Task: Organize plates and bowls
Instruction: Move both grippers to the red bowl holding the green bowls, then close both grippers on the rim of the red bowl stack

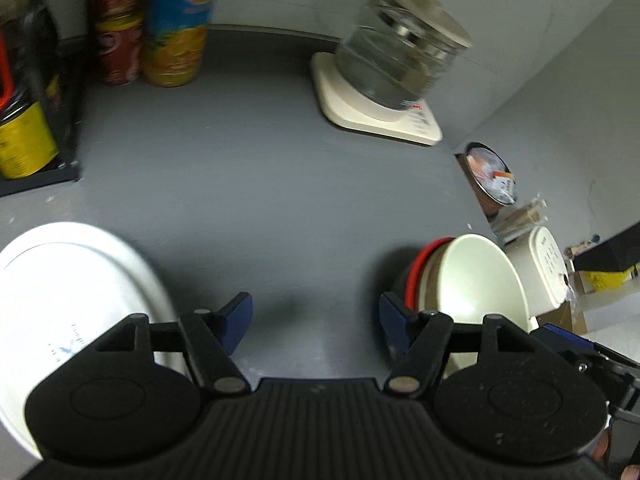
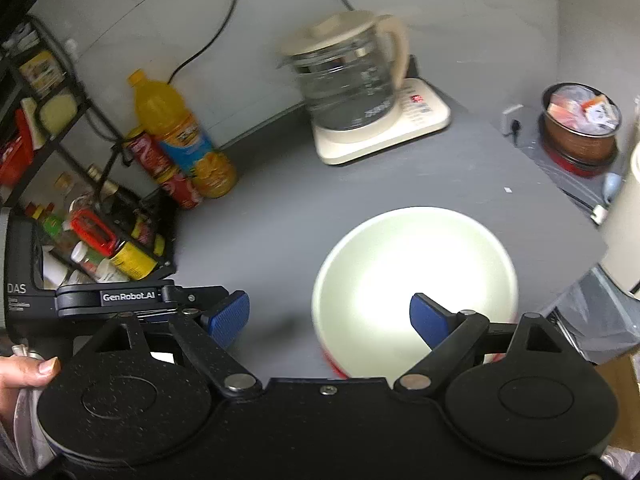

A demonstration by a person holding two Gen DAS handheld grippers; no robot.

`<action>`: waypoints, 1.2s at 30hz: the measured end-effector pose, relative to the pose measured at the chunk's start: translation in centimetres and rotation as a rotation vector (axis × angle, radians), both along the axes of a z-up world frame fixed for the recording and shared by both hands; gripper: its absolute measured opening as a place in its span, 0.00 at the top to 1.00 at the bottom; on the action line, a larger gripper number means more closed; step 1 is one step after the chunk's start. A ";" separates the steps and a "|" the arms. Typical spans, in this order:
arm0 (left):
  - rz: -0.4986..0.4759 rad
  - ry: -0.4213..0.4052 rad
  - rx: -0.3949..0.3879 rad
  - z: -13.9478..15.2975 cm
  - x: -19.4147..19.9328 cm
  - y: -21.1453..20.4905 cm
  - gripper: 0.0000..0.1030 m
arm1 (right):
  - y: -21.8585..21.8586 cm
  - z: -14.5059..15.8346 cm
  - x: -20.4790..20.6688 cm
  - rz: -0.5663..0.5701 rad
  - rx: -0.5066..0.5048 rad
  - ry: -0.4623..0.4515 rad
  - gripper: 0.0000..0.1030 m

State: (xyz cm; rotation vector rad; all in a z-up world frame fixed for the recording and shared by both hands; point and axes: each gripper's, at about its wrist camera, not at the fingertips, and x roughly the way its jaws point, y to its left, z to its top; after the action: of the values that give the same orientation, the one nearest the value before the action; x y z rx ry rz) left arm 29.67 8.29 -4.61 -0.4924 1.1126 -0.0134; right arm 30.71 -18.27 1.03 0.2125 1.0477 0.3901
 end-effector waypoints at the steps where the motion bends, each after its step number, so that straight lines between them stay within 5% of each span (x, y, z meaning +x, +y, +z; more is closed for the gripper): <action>1: -0.011 0.000 0.000 0.1 0.3 -0.4 0.34 | -0.5 -0.1 0.0 -0.011 -0.003 0.002 0.16; 17: -0.147 0.035 -0.059 -1.3 5.2 -7.6 0.34 | -7.1 -3.5 1.5 -0.162 -0.046 0.082 0.14; 36: -0.115 0.194 -0.067 -6.5 7.3 -9.5 0.36 | -7.4 -8.3 4.1 -0.093 -0.039 0.234 0.25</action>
State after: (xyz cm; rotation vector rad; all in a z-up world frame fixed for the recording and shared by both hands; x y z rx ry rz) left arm 37.01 -1.25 -11.11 -0.4969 1.3333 -0.1054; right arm 34.77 -25.63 -7.31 0.2756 1.2690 0.2641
